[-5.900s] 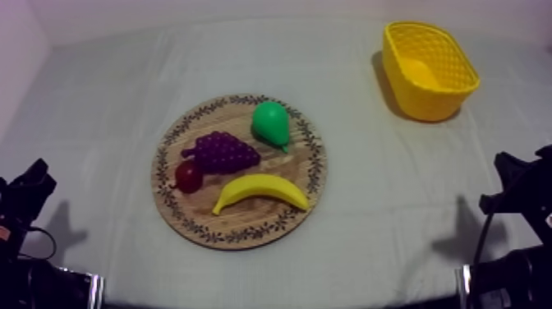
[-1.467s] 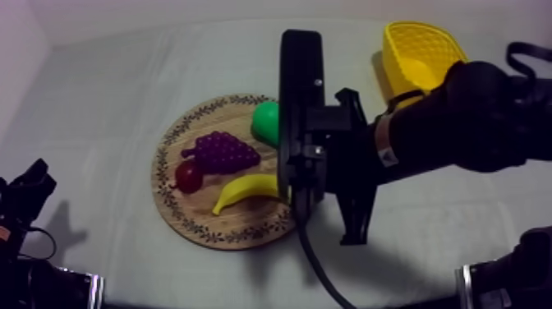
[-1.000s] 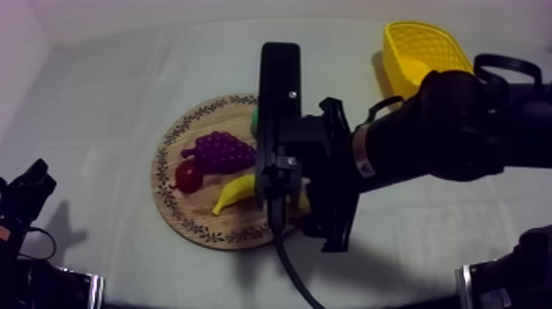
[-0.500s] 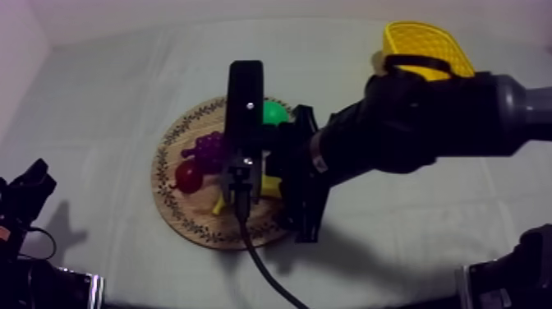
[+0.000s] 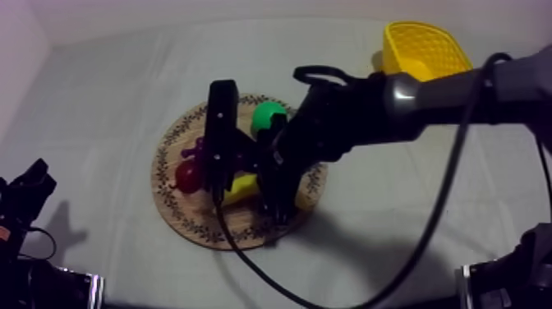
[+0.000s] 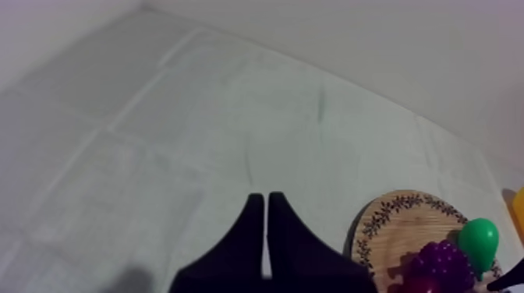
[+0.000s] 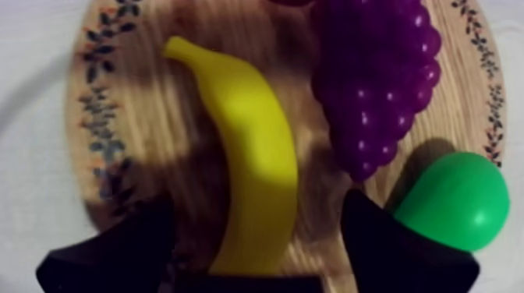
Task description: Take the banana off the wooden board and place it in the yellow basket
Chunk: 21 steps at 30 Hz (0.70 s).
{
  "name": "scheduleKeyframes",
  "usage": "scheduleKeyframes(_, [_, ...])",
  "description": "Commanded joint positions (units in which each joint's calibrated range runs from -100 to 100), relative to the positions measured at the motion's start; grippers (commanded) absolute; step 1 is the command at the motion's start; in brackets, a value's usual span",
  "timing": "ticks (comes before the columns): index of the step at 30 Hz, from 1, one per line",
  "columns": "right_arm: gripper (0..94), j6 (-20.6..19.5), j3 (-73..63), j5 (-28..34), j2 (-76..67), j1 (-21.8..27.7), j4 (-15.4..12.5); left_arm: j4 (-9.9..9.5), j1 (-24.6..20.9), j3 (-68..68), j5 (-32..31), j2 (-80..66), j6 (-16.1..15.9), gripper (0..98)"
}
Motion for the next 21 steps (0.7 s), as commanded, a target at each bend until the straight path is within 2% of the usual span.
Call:
scheduleKeyframes(1, [54.1, 0.6, -0.4, 0.2, 1.4, 0.3, -0.6, 0.03, 0.0, 0.0, 0.0, 0.0, 0.0, 0.1])
scheduleKeyframes(6, [42.4, 1.8, -0.8, 0.1, 3.0, 0.7, -1.2, 0.03, 0.0, 0.0, 0.0, 0.0, 0.0, 0.1])
scheduleKeyframes(11, [22.9, 2.1, 0.0, 0.0, 3.7, 0.1, -1.4, 0.03, 0.0, 0.0, 0.0, 0.0, 0.0, 0.1])
scheduleKeyframes(13, [17.7, 1.8, 0.6, -0.2, 3.5, -0.4, -1.2, 0.03, 0.0, 0.0, 0.0, 0.0, 0.0, 0.1])
scheduleKeyframes(21, [13.2, -0.4, 3.0, 0.9, -0.2, -1.8, 0.2, 0.03, 0.0, 0.0, 0.0, 0.0, 0.0, 0.1])
